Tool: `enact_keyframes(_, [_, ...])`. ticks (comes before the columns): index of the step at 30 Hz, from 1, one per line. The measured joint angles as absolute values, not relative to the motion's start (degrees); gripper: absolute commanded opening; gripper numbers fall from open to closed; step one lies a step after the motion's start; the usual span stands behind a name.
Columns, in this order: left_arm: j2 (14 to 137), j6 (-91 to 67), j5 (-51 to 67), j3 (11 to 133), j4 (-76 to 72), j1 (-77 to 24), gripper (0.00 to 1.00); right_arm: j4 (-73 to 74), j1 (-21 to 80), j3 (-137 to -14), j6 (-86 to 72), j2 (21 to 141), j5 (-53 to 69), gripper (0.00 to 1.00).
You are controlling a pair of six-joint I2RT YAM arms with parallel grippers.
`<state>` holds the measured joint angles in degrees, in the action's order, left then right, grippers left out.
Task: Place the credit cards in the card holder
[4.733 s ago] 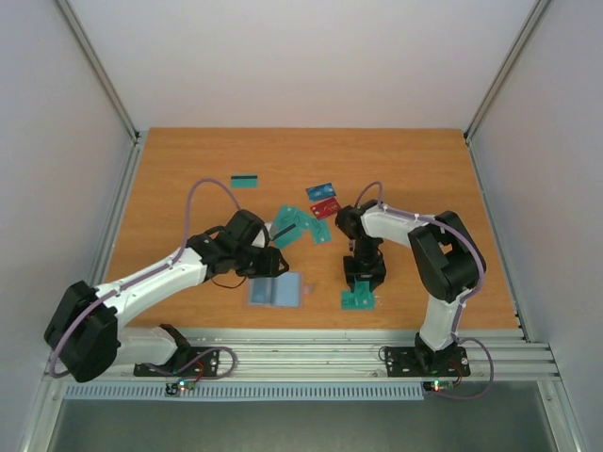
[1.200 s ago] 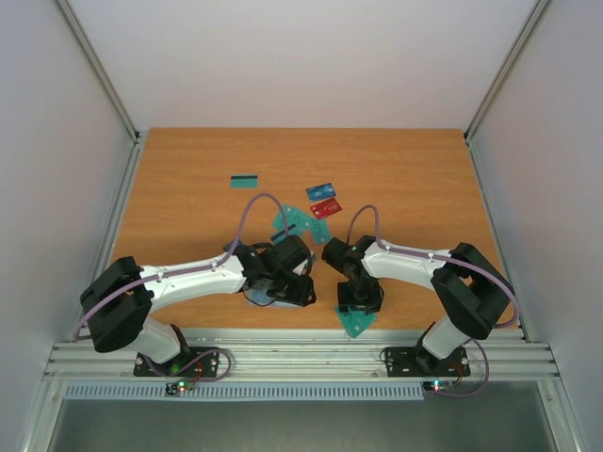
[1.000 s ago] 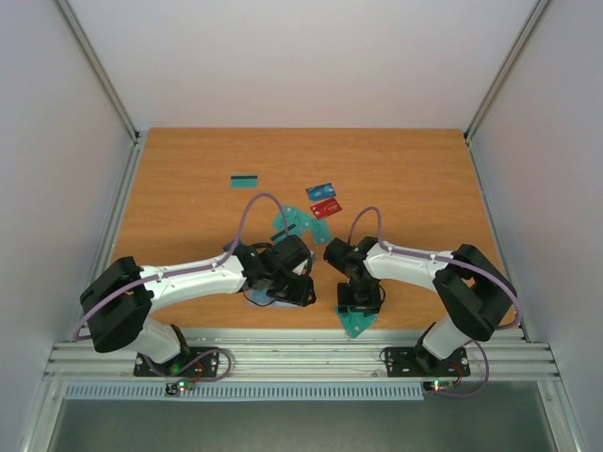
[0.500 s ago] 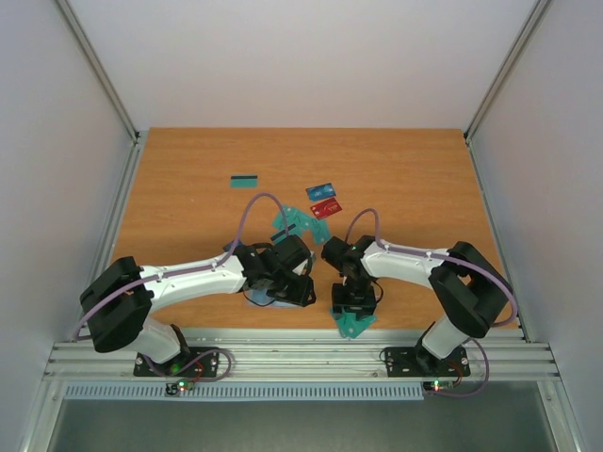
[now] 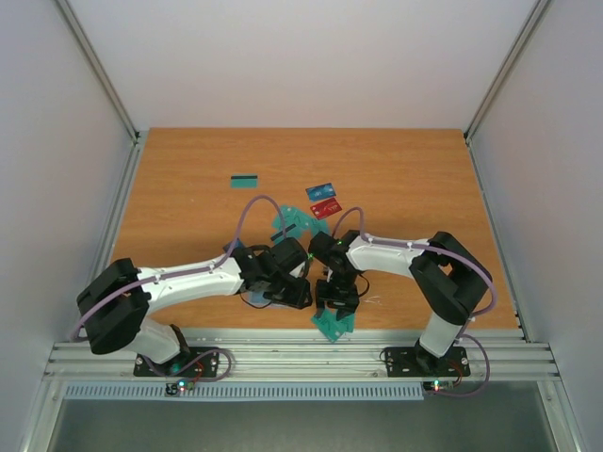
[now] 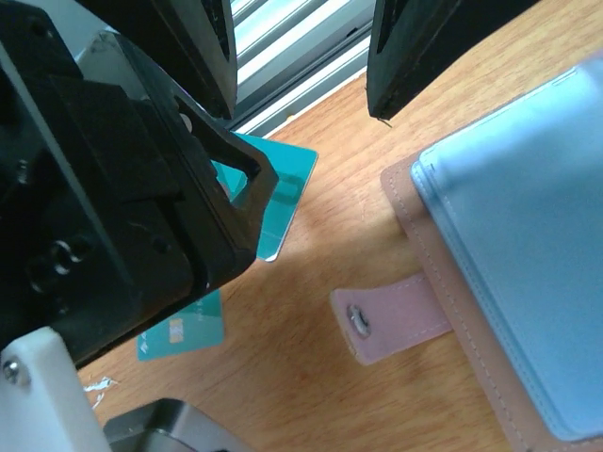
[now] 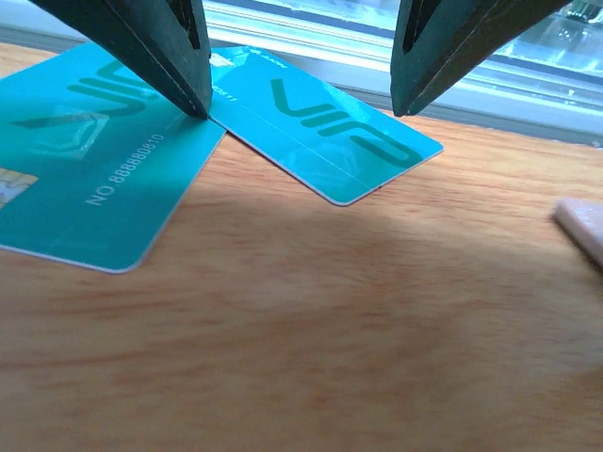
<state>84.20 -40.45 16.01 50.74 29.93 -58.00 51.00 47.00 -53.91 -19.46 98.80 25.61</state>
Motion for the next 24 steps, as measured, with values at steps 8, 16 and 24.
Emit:
enact_keyframes(8, [83.7,-40.5,16.4,48.8,29.5,-58.0,0.39,48.3,47.6,-55.3,-19.0,98.6,24.8,0.54])
enact_keyframes(16, [85.3,-40.4,17.9,49.1,28.3,-58.0,0.39,49.1,46.9,-55.2,-18.2,94.4,20.3,0.55])
enact_keyframes(24, [88.6,-39.5,19.5,51.6,28.0,-58.0,0.39,48.6,44.7,-53.4,-17.6,96.3,19.2,0.54])
